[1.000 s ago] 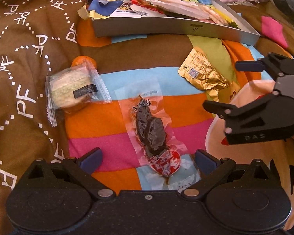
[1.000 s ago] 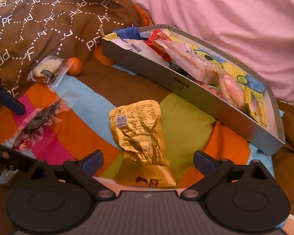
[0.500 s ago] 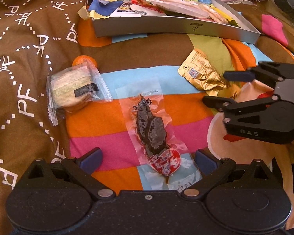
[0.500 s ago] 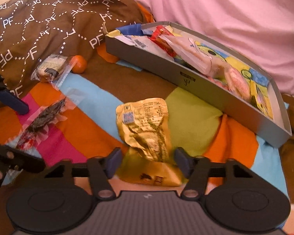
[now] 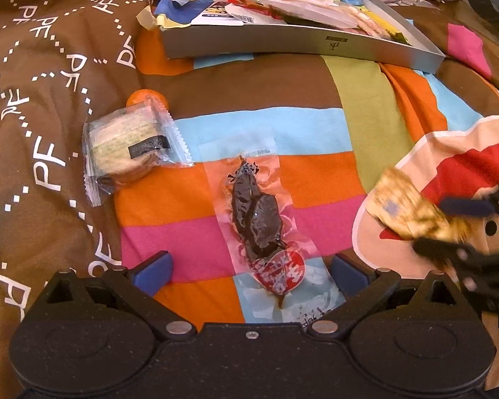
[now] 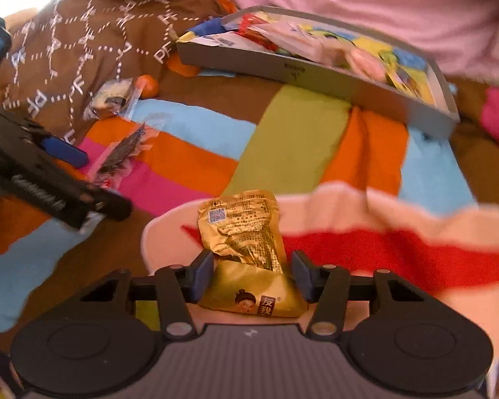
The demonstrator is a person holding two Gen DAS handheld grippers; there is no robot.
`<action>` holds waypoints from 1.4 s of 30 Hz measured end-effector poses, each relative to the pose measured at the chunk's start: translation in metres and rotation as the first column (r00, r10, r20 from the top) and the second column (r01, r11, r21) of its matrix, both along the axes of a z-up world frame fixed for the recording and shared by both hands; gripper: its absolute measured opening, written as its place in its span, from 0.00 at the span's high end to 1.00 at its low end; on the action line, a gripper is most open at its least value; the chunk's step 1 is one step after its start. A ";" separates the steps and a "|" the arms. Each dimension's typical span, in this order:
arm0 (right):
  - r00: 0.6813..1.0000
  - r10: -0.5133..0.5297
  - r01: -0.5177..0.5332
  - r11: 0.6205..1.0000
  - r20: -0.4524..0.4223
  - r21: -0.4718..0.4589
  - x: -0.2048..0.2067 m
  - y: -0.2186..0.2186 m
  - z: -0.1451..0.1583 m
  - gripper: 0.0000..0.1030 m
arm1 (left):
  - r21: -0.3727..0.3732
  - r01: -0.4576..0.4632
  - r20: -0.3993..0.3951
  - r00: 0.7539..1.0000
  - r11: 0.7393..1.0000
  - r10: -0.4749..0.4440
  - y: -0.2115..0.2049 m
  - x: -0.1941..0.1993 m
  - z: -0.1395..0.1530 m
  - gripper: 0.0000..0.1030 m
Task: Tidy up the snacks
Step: 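Grasp the gold foil pack with the right gripper, then grasp the dried meat pack with left gripper while right lifts the gold pack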
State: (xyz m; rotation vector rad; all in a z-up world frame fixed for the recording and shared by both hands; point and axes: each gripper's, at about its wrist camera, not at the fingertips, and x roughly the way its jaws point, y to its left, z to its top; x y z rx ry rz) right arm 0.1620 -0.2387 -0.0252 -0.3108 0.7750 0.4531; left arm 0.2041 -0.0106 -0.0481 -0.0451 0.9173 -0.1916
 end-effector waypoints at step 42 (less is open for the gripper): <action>1.000 -0.025 0.025 0.999 -0.006 0.029 -0.062 -0.004 0.000 0.39 | -0.159 -0.099 -0.055 0.994 0.982 0.091 -0.014 -0.066 0.008 0.49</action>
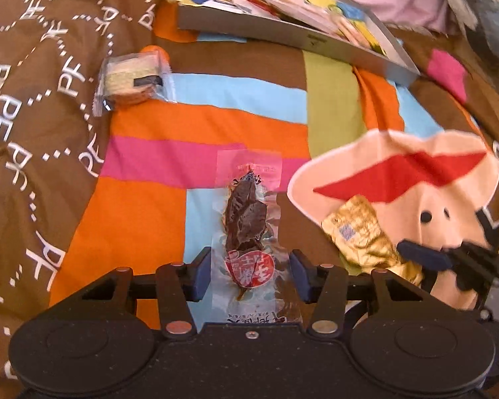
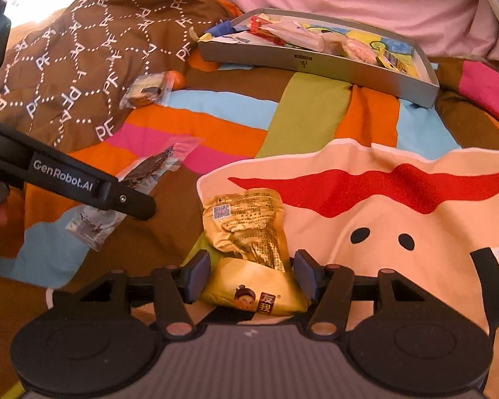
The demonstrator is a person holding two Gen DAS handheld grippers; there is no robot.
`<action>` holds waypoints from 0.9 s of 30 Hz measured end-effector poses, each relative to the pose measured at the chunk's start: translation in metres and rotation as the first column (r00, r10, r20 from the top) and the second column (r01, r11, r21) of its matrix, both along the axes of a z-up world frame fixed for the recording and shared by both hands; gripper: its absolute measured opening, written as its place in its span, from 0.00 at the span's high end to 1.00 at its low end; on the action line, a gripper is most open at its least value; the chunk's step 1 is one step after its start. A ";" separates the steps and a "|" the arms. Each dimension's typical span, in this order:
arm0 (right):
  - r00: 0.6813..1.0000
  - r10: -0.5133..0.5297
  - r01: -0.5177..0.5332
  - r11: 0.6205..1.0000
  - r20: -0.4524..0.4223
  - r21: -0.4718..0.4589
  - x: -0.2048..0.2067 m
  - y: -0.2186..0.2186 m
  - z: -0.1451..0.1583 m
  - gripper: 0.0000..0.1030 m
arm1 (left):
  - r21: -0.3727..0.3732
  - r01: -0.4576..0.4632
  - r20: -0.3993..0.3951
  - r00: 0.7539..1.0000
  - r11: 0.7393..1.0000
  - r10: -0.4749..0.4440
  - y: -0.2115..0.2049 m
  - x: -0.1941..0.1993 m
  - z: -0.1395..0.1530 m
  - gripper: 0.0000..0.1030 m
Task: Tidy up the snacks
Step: 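Grasp the dried meat pack with left gripper while right lifts the gold pack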
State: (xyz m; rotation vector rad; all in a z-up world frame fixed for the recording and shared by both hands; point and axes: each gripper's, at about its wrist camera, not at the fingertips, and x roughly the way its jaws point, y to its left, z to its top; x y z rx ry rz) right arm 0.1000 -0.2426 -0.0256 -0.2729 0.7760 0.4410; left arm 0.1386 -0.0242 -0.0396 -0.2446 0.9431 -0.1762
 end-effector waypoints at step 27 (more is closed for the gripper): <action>0.999 0.033 -0.033 0.999 0.039 0.007 0.000 0.010 -0.005 0.45 | 0.048 0.004 0.044 0.999 0.999 -0.006 -0.017 0.004 0.001 0.53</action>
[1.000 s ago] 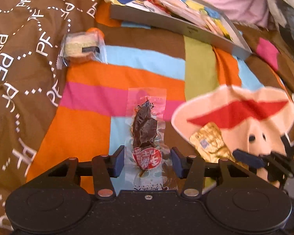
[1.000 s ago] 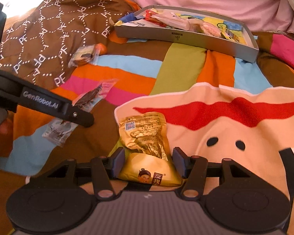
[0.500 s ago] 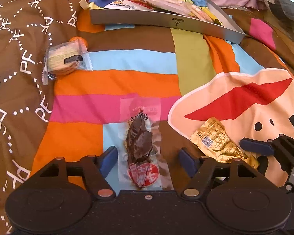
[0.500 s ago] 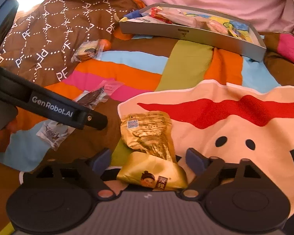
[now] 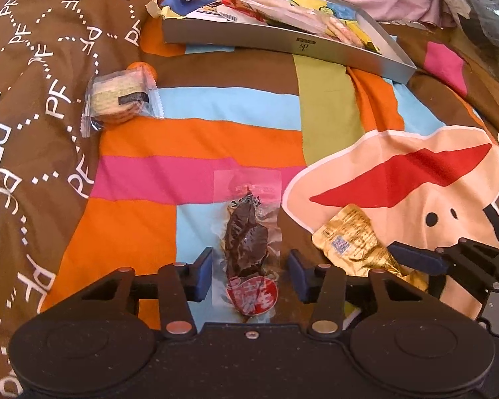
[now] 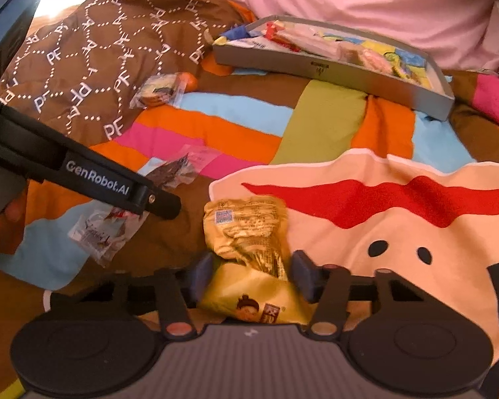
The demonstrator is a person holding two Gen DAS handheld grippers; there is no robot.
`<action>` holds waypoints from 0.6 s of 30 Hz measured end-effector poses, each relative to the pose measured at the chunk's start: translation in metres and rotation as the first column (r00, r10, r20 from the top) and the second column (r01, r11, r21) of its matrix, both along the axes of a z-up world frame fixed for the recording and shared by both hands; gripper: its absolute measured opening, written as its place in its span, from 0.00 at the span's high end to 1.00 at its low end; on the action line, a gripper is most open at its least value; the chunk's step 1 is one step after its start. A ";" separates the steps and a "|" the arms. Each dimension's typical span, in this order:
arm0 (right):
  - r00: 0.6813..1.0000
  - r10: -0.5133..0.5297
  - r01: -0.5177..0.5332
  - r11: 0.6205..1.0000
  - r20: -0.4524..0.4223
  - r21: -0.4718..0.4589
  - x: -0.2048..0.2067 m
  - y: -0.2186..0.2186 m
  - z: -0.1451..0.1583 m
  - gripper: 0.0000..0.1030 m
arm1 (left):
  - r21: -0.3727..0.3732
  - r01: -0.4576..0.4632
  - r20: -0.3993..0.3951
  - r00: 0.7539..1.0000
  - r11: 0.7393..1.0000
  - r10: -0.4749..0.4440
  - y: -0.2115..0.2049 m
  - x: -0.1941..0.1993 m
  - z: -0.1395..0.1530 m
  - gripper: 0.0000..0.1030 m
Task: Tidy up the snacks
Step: 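Grasp the dried meat pack with left gripper while right lifts the gold pack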
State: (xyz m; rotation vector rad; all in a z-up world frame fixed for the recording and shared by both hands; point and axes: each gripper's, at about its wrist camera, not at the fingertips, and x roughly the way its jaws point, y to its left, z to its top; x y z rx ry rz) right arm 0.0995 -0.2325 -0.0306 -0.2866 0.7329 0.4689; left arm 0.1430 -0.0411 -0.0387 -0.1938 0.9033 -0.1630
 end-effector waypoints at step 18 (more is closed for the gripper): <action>0.977 0.034 0.001 0.987 0.211 -0.162 -0.022 0.018 0.002 0.52 | 0.040 0.026 0.070 0.997 0.999 -0.029 -0.001 -0.024 0.013 0.53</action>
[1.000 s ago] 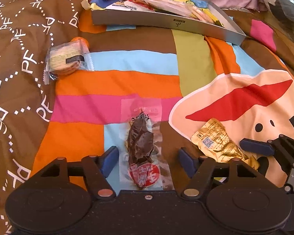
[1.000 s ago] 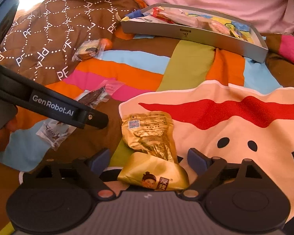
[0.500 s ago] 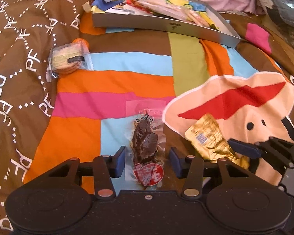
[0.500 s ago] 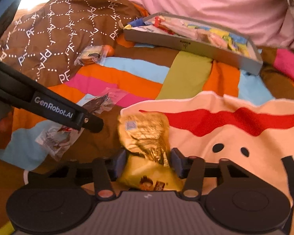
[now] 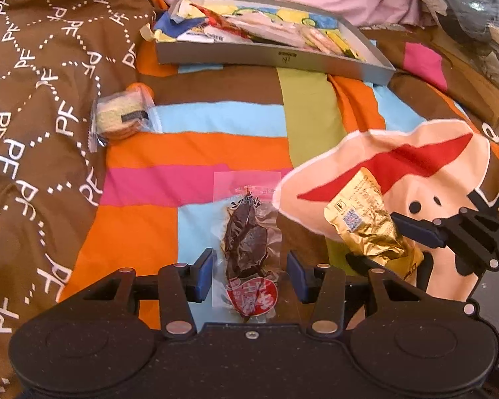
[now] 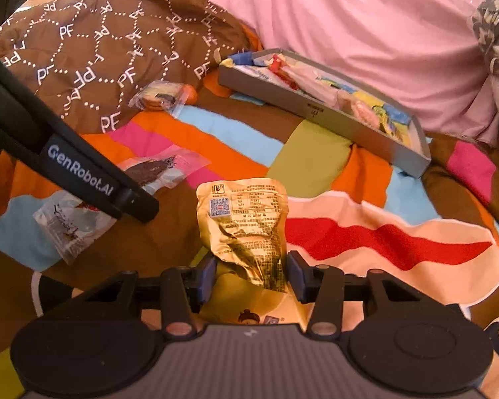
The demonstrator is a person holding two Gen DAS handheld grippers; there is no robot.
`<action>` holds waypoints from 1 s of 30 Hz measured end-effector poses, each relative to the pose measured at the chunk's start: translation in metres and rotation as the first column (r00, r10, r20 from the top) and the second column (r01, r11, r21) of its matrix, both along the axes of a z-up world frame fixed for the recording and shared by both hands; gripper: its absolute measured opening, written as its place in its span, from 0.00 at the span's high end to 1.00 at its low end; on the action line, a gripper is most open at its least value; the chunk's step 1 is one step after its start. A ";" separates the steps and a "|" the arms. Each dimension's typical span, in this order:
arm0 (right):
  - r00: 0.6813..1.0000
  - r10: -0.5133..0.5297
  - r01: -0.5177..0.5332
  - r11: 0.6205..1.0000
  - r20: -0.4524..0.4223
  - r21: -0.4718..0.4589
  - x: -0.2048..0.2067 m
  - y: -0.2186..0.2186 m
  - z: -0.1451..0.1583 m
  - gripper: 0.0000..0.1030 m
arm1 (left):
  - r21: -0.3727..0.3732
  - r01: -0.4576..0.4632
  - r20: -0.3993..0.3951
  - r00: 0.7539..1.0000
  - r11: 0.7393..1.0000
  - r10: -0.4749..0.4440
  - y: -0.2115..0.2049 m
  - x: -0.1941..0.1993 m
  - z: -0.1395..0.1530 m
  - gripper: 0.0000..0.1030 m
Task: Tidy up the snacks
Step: 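Grasp the dried meat pack with left gripper while right lifts the gold pack, then carry the meat pack and gold pack over the tray with both tools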
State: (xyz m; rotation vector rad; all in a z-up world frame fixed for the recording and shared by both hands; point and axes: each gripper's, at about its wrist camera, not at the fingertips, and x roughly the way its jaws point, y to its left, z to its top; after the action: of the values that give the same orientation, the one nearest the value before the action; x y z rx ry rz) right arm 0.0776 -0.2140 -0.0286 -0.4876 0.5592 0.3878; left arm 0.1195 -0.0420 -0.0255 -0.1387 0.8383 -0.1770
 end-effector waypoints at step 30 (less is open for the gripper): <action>0.983 -0.140 0.112 0.970 0.115 0.215 0.052 -0.052 0.066 0.52 | 0.013 0.124 0.190 0.974 0.992 -0.124 -0.002 0.094 0.095 0.53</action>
State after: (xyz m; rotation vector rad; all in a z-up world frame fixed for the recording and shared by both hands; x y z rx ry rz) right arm 0.1293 -0.2656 0.0376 -0.2715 0.4155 0.2866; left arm 0.2136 -0.0436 0.0691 -0.0667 0.6558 -0.3021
